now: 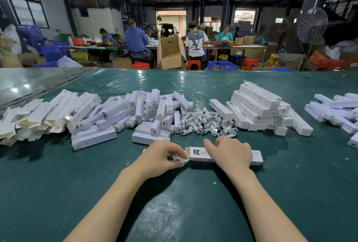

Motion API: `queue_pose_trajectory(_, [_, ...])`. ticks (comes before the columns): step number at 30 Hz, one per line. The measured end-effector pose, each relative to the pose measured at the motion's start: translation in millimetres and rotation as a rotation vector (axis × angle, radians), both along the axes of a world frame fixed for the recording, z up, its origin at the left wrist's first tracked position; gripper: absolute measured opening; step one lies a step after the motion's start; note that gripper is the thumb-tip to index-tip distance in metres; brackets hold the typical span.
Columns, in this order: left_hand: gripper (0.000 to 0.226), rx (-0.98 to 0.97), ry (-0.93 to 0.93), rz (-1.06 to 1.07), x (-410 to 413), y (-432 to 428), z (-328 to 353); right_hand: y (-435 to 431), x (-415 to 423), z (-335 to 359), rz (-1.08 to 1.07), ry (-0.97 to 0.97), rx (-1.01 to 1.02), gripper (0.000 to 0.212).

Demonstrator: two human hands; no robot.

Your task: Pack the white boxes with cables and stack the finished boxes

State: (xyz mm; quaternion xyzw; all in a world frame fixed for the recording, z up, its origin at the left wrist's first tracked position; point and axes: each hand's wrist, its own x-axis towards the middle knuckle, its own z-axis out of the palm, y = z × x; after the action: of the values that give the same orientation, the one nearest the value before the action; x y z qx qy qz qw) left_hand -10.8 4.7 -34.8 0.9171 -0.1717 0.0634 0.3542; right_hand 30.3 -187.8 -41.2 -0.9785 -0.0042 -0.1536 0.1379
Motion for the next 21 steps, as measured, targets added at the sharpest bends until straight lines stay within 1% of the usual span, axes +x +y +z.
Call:
queue_pose_trajectory(3, [0.025,-0.075,0.017,0.004,1,3,4,0,0,1,0.003,-0.002,-0.004,0.041])
queue_pose_trajectory(5, [0.034,-0.083,0.034,-0.006,0,5,7,1,1,0,0.001,-0.006,-0.005,0.041])
queue_pose_trajectory(9, [0.039,0.061,0.100,-0.050,-2,6,10,1,0,-1,0.011,-0.005,-0.010,0.037])
queue_pose_trajectory(11, [0.038,0.127,0.099,-0.083,-3,6,12,1,0,-2,0.011,-0.003,-0.013,0.038])
queue_pose_trajectory(13, [0.029,0.166,0.093,-0.105,-3,5,13,1,0,-2,0.009,-0.001,-0.013,0.039])
queue_pose_trajectory(16, [0.023,0.214,0.061,-0.074,-3,2,12,1,1,-1,0.013,-0.008,-0.007,0.038])
queue_pose_trajectory(19, [0.020,0.301,-0.072,-0.045,-2,-7,7,0,1,-2,0.012,-0.014,-0.024,0.039])
queue_pose_trajectory(21, [0.017,0.240,-0.144,-0.016,-2,-11,3,0,1,-2,0.015,-0.010,-0.034,0.042])
